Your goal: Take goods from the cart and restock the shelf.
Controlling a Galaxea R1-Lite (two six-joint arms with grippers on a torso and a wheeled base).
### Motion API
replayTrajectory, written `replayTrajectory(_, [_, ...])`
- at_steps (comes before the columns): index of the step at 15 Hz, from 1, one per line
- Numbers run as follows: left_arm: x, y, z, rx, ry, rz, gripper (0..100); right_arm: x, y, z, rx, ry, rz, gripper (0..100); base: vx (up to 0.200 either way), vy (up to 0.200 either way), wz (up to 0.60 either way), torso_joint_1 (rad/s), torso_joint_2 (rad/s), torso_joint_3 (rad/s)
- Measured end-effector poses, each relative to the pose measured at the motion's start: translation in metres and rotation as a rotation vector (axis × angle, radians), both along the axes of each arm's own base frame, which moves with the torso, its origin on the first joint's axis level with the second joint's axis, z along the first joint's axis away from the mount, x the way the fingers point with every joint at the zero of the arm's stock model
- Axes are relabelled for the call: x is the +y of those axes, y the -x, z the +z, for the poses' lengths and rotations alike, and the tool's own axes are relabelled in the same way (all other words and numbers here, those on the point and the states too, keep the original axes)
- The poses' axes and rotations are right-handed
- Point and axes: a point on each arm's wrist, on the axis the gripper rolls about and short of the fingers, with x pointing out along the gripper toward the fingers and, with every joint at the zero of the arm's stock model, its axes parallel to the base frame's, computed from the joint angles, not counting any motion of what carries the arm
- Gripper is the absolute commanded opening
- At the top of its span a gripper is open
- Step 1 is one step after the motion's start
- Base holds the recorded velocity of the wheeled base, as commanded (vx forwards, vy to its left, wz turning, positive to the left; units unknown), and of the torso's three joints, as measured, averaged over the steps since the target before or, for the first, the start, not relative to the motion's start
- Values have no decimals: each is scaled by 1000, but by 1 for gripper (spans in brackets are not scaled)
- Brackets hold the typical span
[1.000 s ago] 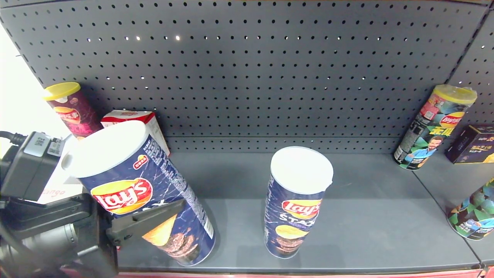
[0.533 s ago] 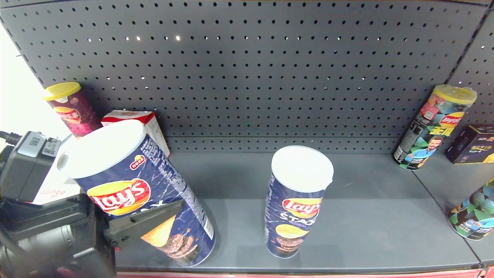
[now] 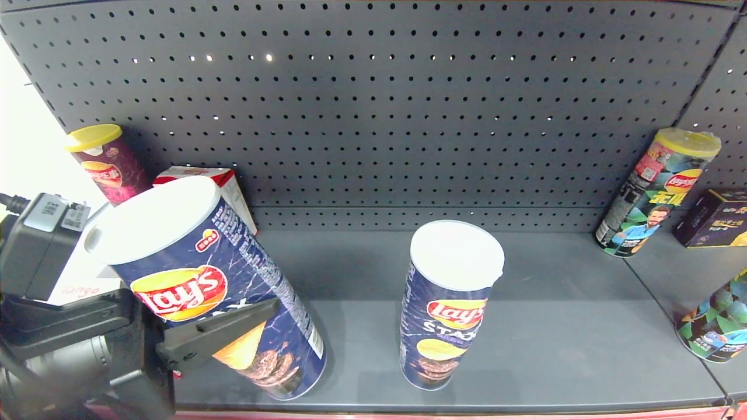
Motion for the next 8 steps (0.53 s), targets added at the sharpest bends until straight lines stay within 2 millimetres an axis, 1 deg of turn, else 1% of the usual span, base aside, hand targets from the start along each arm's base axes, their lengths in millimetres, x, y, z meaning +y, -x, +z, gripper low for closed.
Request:
replayTrajectory(4, [-2,-5,6,-11,5,6,0,0,0,0,0,0,1,100,0,0,0,0,0,0])
replayTrajectory(8, [-10,-22,21,2,-1,-5,0,0,0,0,0,0,0,100,0,0,0,0,0,0])
